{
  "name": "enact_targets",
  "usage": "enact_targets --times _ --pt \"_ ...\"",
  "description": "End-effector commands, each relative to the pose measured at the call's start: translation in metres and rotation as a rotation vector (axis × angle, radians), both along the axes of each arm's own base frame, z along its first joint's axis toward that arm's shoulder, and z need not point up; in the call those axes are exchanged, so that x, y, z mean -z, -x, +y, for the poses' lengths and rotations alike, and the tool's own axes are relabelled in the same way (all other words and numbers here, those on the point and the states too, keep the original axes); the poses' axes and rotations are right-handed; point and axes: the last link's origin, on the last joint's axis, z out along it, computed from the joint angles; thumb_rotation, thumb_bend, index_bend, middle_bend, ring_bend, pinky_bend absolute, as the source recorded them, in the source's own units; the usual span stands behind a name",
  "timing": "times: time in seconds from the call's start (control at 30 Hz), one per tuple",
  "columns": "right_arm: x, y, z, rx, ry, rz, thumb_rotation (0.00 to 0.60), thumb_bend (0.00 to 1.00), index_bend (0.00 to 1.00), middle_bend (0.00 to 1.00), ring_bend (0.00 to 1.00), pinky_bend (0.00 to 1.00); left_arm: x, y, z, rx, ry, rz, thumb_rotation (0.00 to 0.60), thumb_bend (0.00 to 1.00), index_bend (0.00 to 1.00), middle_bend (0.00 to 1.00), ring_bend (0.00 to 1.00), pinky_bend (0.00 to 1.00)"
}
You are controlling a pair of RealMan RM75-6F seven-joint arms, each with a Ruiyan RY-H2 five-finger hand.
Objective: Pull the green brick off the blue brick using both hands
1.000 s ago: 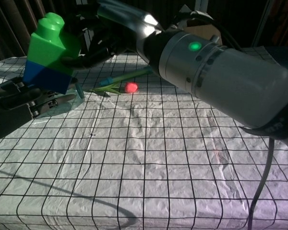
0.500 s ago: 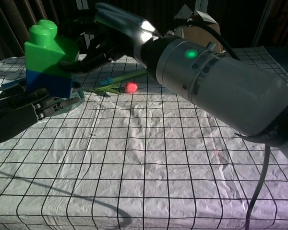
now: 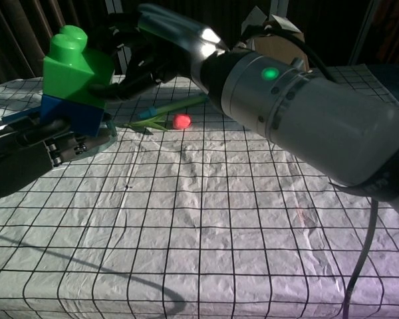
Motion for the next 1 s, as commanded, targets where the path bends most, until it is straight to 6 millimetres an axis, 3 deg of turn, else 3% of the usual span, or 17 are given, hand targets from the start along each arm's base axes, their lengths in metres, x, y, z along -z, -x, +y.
enact_targets --times 0.03,0.43,0.67,0.83,1.0 --pt "0.000 0.000 0.000 0.001 0.000 -0.001 0.600 0.40 0.86 0.63 0.53 0.34 0.000 0.000 0.000 -0.005 0.001 -0.001 0.600 0.65 0.71 0.72 0.29 0.08" --pt "-0.025 0.008 -0.007 0.027 0.013 -0.085 0.600 0.40 0.86 0.63 0.53 0.34 -0.013 0.011 0.002 -0.050 -0.030 -0.008 0.600 0.70 0.73 0.77 0.35 0.15" --pt "-0.051 0.024 -0.017 0.048 0.055 -0.113 0.600 0.40 0.86 0.63 0.53 0.34 -0.035 0.034 0.007 -0.080 -0.102 0.053 0.600 0.70 0.73 0.78 0.36 0.18" --pt "-0.062 0.064 -0.022 0.060 0.119 0.011 0.600 0.40 0.86 0.63 0.53 0.34 -0.047 0.065 0.004 -0.081 -0.175 0.366 0.600 0.70 0.73 0.78 0.35 0.17" --pt "-0.053 0.132 -0.027 0.111 0.138 0.255 0.600 0.40 0.83 0.63 0.52 0.34 -0.048 0.092 -0.006 -0.059 -0.287 0.783 0.600 0.70 0.73 0.78 0.35 0.14"
